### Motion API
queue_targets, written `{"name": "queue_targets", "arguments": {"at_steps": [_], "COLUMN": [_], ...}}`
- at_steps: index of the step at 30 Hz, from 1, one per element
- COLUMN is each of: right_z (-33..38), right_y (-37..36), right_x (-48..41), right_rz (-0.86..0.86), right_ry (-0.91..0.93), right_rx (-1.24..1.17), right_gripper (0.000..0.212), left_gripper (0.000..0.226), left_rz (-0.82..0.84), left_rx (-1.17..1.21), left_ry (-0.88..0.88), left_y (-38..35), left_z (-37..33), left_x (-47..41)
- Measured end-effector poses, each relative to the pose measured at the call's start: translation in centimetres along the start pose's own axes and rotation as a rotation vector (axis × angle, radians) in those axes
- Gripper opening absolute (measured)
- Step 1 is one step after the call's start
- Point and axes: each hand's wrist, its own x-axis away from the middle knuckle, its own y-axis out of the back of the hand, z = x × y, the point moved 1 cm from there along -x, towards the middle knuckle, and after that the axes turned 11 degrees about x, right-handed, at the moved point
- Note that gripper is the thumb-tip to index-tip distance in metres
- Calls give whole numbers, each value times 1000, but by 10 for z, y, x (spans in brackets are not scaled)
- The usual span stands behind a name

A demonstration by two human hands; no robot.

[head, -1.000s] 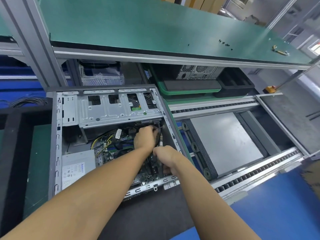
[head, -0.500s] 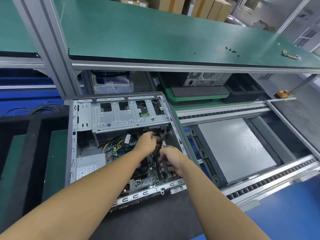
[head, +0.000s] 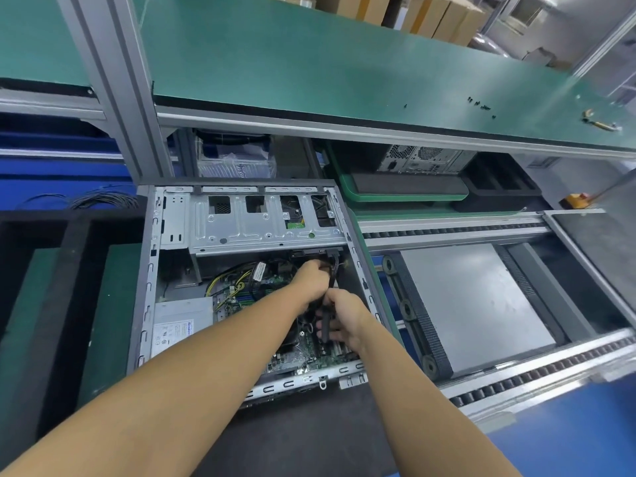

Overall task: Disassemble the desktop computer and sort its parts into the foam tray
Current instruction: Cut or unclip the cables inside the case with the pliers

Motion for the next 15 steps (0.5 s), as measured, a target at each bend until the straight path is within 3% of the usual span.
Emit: {"name": "queue_targets", "arguments": {"at_steps": [9,15], "right_z": [-2,-6], "right_y": [2,2], "right_x": [-6,-4], "right_rz": [35,48], "right_ry": [19,19], "right_rx": [-5,14], "right_gripper": [19,33], "left_gripper": [29,29], "left_rz": [-22,-11], "left_rx": [50,48], "left_ry": [24,19], "left_y": [2,5], "left_z": [-2,-3], "left_x": [3,6]}}
